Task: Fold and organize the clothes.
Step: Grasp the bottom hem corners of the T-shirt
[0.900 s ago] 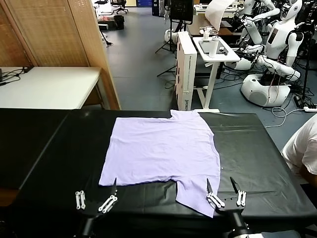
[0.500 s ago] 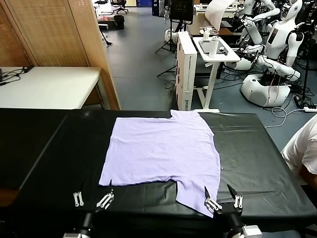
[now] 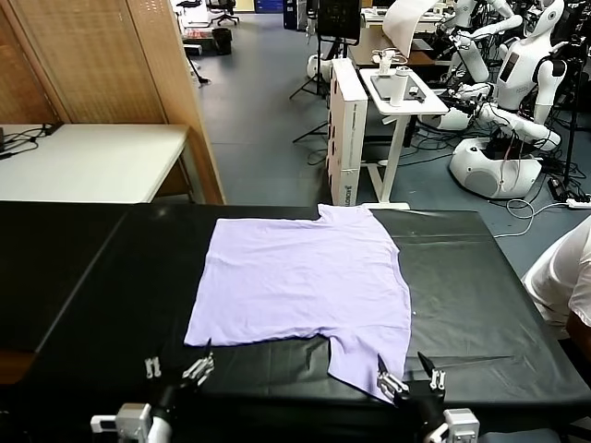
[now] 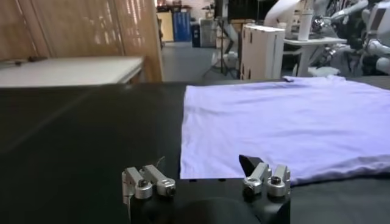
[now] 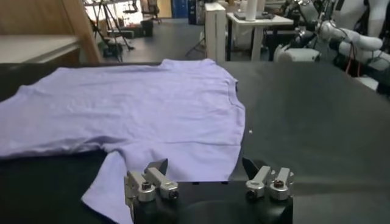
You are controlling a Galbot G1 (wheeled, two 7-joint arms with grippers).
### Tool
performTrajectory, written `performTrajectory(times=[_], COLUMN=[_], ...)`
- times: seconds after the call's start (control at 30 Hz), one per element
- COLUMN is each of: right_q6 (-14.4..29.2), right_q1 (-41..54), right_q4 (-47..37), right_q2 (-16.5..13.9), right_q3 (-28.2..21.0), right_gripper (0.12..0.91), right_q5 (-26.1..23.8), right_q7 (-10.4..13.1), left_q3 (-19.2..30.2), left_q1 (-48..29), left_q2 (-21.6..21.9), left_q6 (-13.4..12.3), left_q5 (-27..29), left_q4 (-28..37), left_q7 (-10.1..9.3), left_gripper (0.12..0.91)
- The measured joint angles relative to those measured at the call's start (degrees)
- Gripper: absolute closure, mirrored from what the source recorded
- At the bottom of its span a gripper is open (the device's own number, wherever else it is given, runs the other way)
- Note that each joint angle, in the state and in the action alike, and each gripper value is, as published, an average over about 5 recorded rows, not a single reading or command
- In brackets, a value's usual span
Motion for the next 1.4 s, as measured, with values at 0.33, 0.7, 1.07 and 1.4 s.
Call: performTrajectory(times=[0.33,0.7,1.07,1.4], right_q6=[0.0,-0.1,-0.1,-0.4], right_q1=[0.3,0.1,-0.4,-1.9], right_q4=[-1.0,-1.8,-1.2,0.8], right_q2=[0.6,0.6,0.6,0.6], right_q3=[-0.7,-1.1,-1.3,-1.4], right_gripper=[0.118,0.118,0.148,0.461], right_q5=[0.0,0.0,0.1,0.2], right_q7=[0.7,1.0,0.9,1.1], left_q3=[0.0,0.7,1.1,2.0], left_q1=[-3.6,-3.7,-2.7,-1.7], left_q2=[0.5,0.2,0.0,-0.3], left_q6=[3.9,5.1,6.5,6.2], left_q5=[-0.8,-0.8,-0.5,0.1], left_q4=[2.5,3.3,2.9,2.2], left_q7=[-1.15,-1.52,-1.5,-1.5], left_gripper=[0.123,0.184,0.612,0.848])
